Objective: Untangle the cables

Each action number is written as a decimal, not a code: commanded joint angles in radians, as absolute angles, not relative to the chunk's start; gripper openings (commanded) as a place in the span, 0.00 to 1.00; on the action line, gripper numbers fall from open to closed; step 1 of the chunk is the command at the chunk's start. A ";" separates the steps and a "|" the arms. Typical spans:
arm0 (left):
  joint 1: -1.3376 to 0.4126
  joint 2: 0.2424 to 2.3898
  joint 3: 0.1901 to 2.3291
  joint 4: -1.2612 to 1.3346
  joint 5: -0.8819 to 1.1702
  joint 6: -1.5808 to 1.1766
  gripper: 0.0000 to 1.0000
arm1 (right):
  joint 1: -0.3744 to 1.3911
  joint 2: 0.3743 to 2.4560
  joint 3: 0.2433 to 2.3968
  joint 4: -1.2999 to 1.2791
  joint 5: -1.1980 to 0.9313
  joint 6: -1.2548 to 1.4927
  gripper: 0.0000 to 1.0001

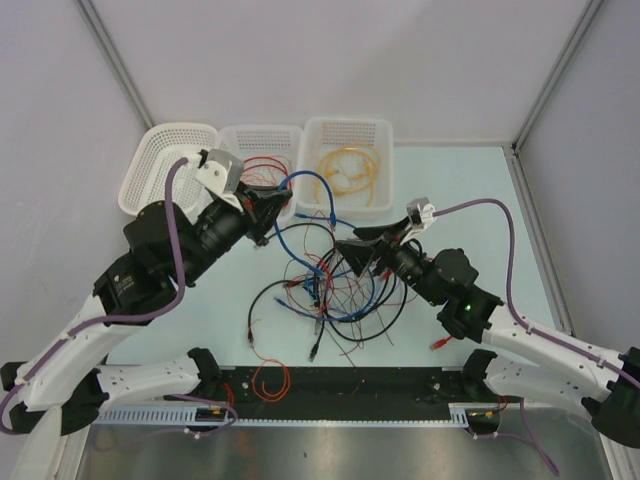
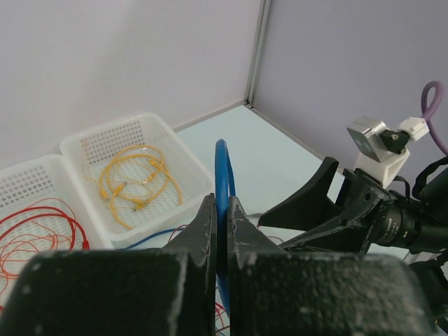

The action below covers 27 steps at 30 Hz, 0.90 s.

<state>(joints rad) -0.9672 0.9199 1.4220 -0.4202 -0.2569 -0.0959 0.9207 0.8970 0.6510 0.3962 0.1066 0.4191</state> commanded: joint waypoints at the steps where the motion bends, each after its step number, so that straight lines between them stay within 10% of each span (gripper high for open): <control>1: -0.962 0.904 1.408 -0.377 -0.241 -0.120 0.00 | 0.939 0.948 0.667 0.466 0.034 0.436 0.71; 10: -0.962 0.891 1.393 -0.379 -0.238 -0.127 0.00 | 0.946 1.055 0.696 0.426 0.025 0.439 0.56; 19: -0.962 0.876 1.315 -0.342 -0.207 -0.173 0.00 | 0.950 1.022 0.698 0.479 0.069 0.431 0.00; 27: -0.962 0.865 1.188 -0.269 -0.167 -0.224 0.00 | 0.969 0.974 0.748 0.474 0.020 0.442 0.00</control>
